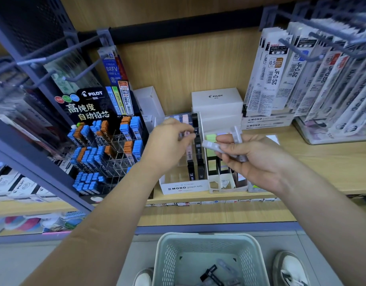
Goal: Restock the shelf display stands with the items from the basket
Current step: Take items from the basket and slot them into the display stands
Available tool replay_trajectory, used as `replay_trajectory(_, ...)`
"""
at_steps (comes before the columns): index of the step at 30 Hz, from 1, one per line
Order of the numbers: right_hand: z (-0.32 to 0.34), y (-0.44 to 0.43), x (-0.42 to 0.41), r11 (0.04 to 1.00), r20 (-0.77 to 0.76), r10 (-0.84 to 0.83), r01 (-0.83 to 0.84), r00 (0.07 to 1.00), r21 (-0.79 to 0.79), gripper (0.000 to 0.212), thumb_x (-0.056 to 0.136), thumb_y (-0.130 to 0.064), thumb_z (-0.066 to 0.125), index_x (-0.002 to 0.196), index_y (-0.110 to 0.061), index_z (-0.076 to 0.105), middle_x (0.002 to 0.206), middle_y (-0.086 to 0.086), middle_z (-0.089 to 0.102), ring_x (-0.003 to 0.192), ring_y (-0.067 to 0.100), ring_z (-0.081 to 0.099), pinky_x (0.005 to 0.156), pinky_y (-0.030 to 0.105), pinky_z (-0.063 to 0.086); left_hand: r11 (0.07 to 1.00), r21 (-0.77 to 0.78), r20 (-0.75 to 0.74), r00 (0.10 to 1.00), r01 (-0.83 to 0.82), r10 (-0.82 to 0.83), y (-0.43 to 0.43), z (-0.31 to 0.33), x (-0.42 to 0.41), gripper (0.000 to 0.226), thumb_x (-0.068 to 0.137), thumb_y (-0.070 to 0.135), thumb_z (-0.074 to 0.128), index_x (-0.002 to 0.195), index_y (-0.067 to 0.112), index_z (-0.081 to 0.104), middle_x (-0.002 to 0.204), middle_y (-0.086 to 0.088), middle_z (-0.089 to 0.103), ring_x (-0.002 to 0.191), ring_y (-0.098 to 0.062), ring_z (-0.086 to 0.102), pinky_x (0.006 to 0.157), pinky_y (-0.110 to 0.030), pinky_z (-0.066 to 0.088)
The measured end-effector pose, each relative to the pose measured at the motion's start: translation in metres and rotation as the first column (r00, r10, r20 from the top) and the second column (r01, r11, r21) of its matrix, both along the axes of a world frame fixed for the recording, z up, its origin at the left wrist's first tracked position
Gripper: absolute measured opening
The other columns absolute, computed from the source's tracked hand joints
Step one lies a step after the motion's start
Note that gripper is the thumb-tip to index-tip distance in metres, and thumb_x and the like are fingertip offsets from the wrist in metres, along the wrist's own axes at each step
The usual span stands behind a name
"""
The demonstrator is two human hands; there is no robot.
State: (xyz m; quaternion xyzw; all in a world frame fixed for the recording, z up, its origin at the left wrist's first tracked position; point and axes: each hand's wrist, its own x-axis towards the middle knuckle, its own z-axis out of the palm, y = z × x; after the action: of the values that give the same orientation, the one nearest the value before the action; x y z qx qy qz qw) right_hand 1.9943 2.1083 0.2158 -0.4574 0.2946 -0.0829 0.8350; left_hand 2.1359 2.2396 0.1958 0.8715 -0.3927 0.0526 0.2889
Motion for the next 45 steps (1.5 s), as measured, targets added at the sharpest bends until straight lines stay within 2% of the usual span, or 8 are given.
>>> replay_trajectory(3,0.001,0.001,0.0,1.0,0.034,0.01,-0.01,0.999,0.01,0.021,0.083,0.017,0.058,0.096,0.003,0.067,0.085,0.016,0.071,0.076,0.021,0.071,0.072,0.023,0.059,0.969,-0.245,-0.611,0.782,-0.04,-0.122,0.0,0.026,-0.018,0.015,0.091,0.024,0.062,0.099,0.016,0.071,0.086,-0.002,0.071,0.075,-0.014,0.067,0.075,-0.022,0.057)
replay_trajectory(5,0.002,0.003,0.0,1.0,0.06,0.015,-0.016,0.998,0.016,0.017,0.083,0.015,0.059,0.095,0.004,0.066,0.082,0.016,0.072,0.077,0.022,0.073,0.073,0.023,0.06,0.956,-0.292,-0.727,0.641,0.036,-0.247,0.003,0.035,-0.026,0.017,0.085,0.015,0.068,0.1,0.009,0.072,0.092,-0.014,0.072,0.079,-0.019,0.068,0.076,-0.028,0.059)
replay_trajectory(13,0.001,0.01,0.002,1.0,0.057,0.012,-0.013,0.998,0.024,0.012,0.09,-0.002,0.061,0.096,0.004,0.069,0.082,0.011,0.068,0.06,0.012,0.063,0.051,0.013,0.051,0.944,-0.33,-0.728,0.644,-0.028,-0.236,0.012,0.035,-0.023,0.021,0.075,-0.007,0.072,0.086,0.011,0.072,0.084,-0.012,0.072,0.074,-0.016,0.068,0.077,-0.028,0.058)
replay_trajectory(21,0.0,0.028,0.015,0.986,0.031,0.0,0.005,1.0,-0.168,0.006,0.082,-0.014,0.073,0.081,-0.009,0.069,0.068,0.007,0.068,0.046,0.006,0.047,0.038,0.013,0.034,0.969,-0.245,-0.772,0.61,-0.024,-0.18,0.034,0.049,-0.01,0.013,0.078,0.001,0.071,0.09,0.005,0.073,0.076,-0.013,0.072,0.068,-0.016,0.068,0.067,-0.022,0.058)
replay_trajectory(25,-0.002,0.027,0.022,0.987,-0.07,0.007,-0.018,0.998,-0.158,0.029,0.092,-0.04,0.062,0.094,-0.012,0.07,0.061,0.001,0.059,0.044,0.007,0.034,0.037,0.016,0.023,0.953,-0.267,-0.602,0.797,-0.141,-0.051,0.05,0.052,0.008,0.017,0.085,0.0,0.066,0.084,0.015,0.074,0.077,-0.01,0.072,0.07,-0.014,0.068,0.069,-0.02,0.057)
replay_trajectory(33,0.0,0.018,0.021,0.997,-0.029,0.024,-0.026,0.999,-0.078,0.023,0.102,-0.016,0.048,0.103,0.0,0.065,0.079,0.011,0.073,0.054,0.013,0.061,0.043,0.018,0.044,0.951,-0.167,-0.385,0.905,-0.26,0.18,0.066,0.038,0.024,0.01,0.083,0.01,0.071,0.092,0.015,0.072,0.077,-0.004,0.07,0.071,-0.015,0.068,0.075,-0.028,0.057)
replay_trajectory(41,-0.006,0.015,0.021,0.964,-0.07,0.01,-0.028,0.998,-0.264,0.034,0.1,-0.035,0.05,0.091,-0.008,0.069,0.047,-0.006,0.038,0.038,0.006,0.027,0.036,0.017,0.023,0.873,-0.349,-0.46,0.874,-0.342,0.158,0.05,0.032,0.028,0.013,0.08,0.011,0.074,0.091,0.018,0.073,0.084,-0.003,0.073,0.078,-0.016,0.071,0.083,-0.036,0.057)
replay_trajectory(45,-0.005,0.013,0.02,0.974,-0.076,0.028,-0.045,0.997,-0.222,0.026,0.103,-0.021,0.045,0.103,-0.005,0.066,0.054,-0.002,0.049,0.042,0.007,0.034,0.038,0.016,0.027,0.901,-0.313,-0.397,0.904,-0.299,0.161,0.037,0.028,0.027,0.015,0.084,0.011,0.071,0.098,0.016,0.074,0.086,0.003,0.073,0.082,-0.009,0.069,0.086,-0.03,0.055)
